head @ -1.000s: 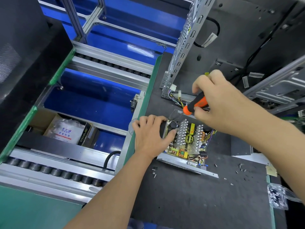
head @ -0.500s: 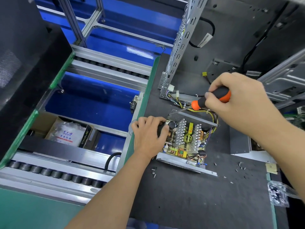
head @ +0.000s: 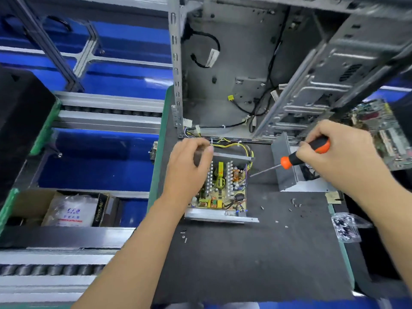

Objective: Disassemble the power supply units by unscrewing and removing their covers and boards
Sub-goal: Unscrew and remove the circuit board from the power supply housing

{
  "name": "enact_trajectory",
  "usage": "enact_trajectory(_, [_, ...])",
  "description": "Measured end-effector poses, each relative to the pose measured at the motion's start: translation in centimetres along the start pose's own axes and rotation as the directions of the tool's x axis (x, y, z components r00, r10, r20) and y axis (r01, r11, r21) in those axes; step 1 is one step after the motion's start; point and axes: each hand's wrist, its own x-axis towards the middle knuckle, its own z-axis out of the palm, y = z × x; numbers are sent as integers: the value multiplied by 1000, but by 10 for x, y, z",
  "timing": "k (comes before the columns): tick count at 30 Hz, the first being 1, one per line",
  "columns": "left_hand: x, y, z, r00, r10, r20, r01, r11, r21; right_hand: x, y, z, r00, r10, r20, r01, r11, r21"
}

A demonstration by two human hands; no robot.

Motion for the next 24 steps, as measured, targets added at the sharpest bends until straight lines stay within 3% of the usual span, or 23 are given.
enact_trajectory(3, [27,36,22,976,106,189,-167,926,339,-8,13,10,998,58,6,-58,998,3])
enact_trajectory(5, [49,53,46,938,-102,330,-76,871,486,-11,21,15,996,91,0,-91,996,0])
enact_trajectory(7, [68,56,70,817,-376,437,97,837,539,-13,27,18,993,116,-21,-115,993,21])
enact_trajectory(10, [87,47,91,669,-512,539,153,804,574,-18,32,20,989,142,-33,-140,989,54])
enact_trajectory(14, [91,45,100,653,-527,544,159,798,582,-18,39,23,989,148,-30,-144,985,100])
enact_trajectory(18, [87,46,97,670,-531,518,258,822,508,-15,44,27,988,156,-6,-153,978,141])
enact_trajectory(24, [89,40,97,696,-519,497,220,812,540,-15,47,36,991,128,-29,-121,975,185])
